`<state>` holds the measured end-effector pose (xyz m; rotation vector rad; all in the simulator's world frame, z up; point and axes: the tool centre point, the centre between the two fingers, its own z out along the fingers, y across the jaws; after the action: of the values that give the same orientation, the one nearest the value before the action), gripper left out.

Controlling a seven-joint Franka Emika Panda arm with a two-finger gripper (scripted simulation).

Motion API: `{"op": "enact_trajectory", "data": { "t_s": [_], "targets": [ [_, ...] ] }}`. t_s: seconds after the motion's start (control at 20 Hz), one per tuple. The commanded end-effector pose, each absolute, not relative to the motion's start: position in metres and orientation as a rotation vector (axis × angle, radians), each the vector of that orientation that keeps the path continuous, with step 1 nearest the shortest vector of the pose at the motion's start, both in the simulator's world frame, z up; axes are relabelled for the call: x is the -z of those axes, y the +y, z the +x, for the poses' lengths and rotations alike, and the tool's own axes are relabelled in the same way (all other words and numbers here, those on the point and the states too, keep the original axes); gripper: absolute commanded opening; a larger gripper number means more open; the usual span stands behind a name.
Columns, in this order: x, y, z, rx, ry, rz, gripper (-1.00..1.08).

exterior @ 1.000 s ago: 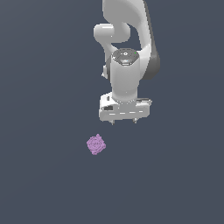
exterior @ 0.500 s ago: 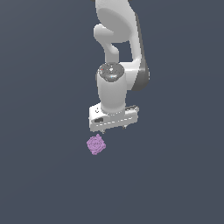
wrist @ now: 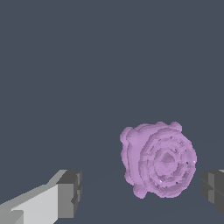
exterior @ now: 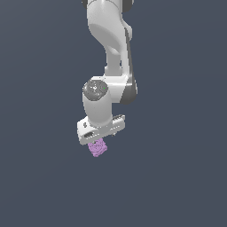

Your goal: Pick up the object and move it to a goal position.

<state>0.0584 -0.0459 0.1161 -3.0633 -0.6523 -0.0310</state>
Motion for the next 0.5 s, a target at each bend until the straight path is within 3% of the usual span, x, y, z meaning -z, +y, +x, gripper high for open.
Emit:
{"op": "enact_trajectory", "data": {
  "t_s": [0.0, 0.45],
  "targets": [
    [-0.108, -0.057, 0.061, 0.022, -0.715, -3.053, 1.0],
    [-0.092, -0.08, 0.065, 0.002, -0.836, -3.028, 1.0]
  ]
}}
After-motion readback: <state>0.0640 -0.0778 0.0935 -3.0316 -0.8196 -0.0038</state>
